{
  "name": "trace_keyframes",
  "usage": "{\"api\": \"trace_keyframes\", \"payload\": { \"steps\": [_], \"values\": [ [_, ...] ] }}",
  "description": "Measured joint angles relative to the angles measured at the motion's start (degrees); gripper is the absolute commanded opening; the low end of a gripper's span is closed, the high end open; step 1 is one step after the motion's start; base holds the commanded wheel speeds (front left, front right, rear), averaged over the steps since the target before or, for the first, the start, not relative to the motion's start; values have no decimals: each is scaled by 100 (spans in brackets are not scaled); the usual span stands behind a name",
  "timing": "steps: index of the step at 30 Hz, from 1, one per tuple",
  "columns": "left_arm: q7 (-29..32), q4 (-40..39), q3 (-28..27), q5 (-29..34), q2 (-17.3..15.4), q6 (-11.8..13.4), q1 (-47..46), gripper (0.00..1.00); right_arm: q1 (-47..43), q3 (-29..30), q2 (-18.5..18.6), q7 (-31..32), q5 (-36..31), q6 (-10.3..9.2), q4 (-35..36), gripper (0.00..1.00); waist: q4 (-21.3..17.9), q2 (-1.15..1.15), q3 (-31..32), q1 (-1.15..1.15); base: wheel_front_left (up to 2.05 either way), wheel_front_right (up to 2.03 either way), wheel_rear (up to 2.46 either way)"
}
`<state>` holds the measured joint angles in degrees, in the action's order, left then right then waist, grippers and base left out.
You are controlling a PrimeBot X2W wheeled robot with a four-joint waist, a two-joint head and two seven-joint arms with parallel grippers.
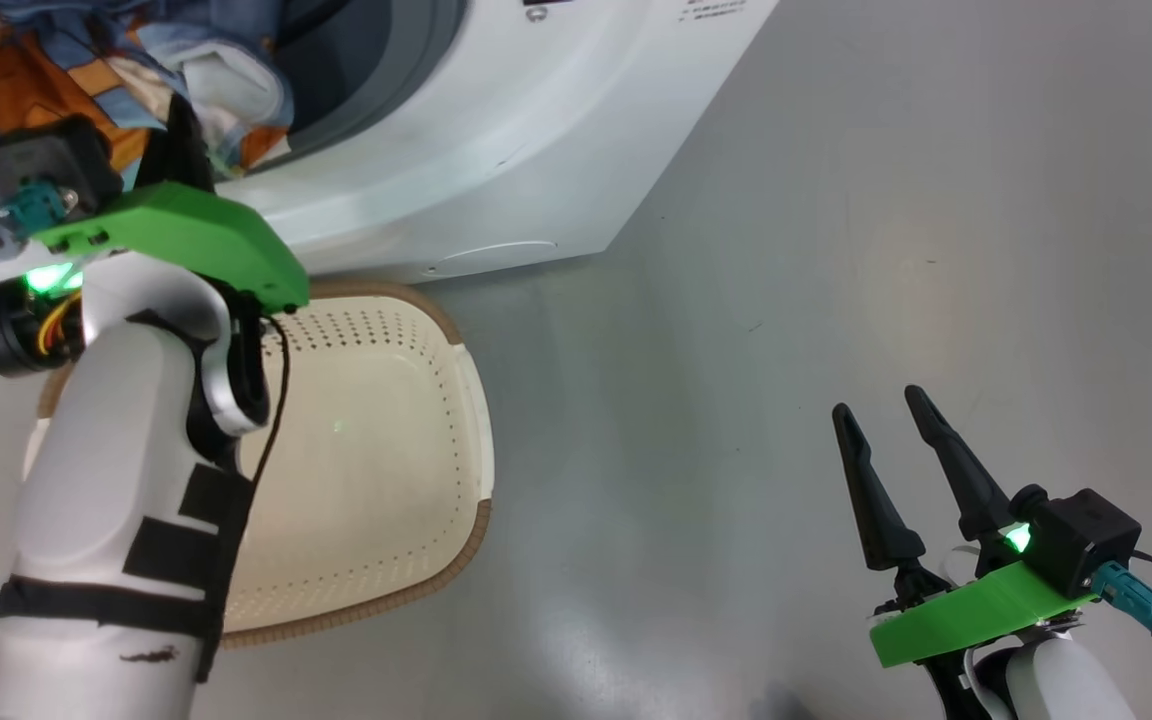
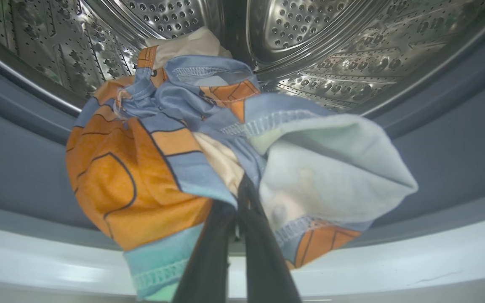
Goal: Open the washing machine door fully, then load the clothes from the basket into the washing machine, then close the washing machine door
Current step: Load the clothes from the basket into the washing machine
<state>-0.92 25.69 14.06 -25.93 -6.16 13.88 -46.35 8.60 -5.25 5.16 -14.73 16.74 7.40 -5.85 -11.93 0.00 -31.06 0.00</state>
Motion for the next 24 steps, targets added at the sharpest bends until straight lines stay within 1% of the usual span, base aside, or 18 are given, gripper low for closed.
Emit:
{"api": "trace_keyframes", "payload": {
  "steps": [4,8,13,18,19,24],
  "values": [
    [2,294,-21,-12,-18,-1,-261,0,2,-55,-2,0,0,0,-12,100,-86,0,-22,0,0,0,0],
    [18,748,-54,-14,-48,-11,-630,0,6,-154,-22,0,1,0,-34,100,-196,0,-54,0,0,0,0],
    [-42,1374,-174,-22,-205,-76,-1174,0,28,-194,-24,0,8,0,-56,100,-342,0,-146,0,0,0,0],
    [-172,1986,-264,-74,-400,-261,-1747,0,34,-347,-31,1,8,0,-87,100,-477,0,-291,0,0,0,0],
    [-213,2103,-267,-62,-439,-266,-1863,0,40,-356,-30,1,8,0,-93,100,-503,0,-320,0,0,0,0],
    [-331,2557,-393,-115,-589,-447,-2486,0,98,-513,-27,0,9,0,-111,100,-634,0,-492,0,0,0,0]
  ]
}}
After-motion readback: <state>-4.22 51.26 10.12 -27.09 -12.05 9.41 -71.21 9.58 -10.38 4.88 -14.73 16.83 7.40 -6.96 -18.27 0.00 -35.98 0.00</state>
